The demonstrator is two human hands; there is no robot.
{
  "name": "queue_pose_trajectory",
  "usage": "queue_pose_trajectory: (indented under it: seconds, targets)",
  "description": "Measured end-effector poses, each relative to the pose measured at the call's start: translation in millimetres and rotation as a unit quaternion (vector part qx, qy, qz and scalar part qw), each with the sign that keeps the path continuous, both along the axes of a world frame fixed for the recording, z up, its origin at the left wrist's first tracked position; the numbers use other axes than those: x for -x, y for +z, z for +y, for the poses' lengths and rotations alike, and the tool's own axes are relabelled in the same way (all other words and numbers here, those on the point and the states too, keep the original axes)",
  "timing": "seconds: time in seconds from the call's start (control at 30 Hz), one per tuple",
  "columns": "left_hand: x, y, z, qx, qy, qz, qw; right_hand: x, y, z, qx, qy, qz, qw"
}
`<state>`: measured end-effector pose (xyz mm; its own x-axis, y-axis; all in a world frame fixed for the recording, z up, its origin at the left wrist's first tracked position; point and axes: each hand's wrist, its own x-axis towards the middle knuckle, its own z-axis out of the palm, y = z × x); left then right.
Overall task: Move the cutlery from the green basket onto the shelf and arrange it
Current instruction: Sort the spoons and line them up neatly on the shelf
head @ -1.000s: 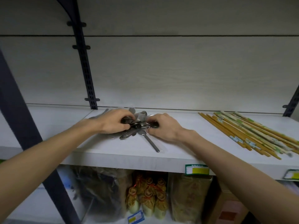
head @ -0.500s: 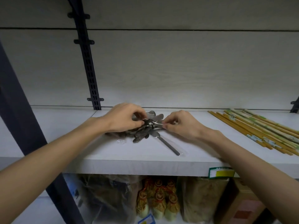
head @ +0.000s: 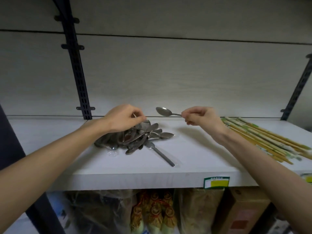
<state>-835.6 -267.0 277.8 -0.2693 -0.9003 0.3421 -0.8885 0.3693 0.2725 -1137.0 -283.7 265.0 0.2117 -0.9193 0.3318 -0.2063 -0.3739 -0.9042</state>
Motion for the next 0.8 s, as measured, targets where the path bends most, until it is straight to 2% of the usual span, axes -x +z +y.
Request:
queue_pose_trajectory:
  seconds: [0.2,0.33,0.6,0.8]
  targets:
    - [6.1,-3.9,-9.3,-0.042,0.050,-0.153,0.986,19.9,3.0,-17.7,-0.127,0.033,-0.078,0.988]
    - [2.6,-4.0,-10.0,-0.053,0.047,-0.214,0.974,15.5,-0.2,-25.8,-0.101,0.020,-0.036,0.994]
    - [-0.4,-5.9,-16.8,-0.017,0.032,-0.218,0.975,-2.9,-8.2,-35.3,-0.102,-0.007,-0.059,0.993]
    - [3.8,2.3,-13.3,0.099,0.008,-0.200,0.975,0.7,-11.6,-42.8,-0.086,-0.032,-0.063,0.994]
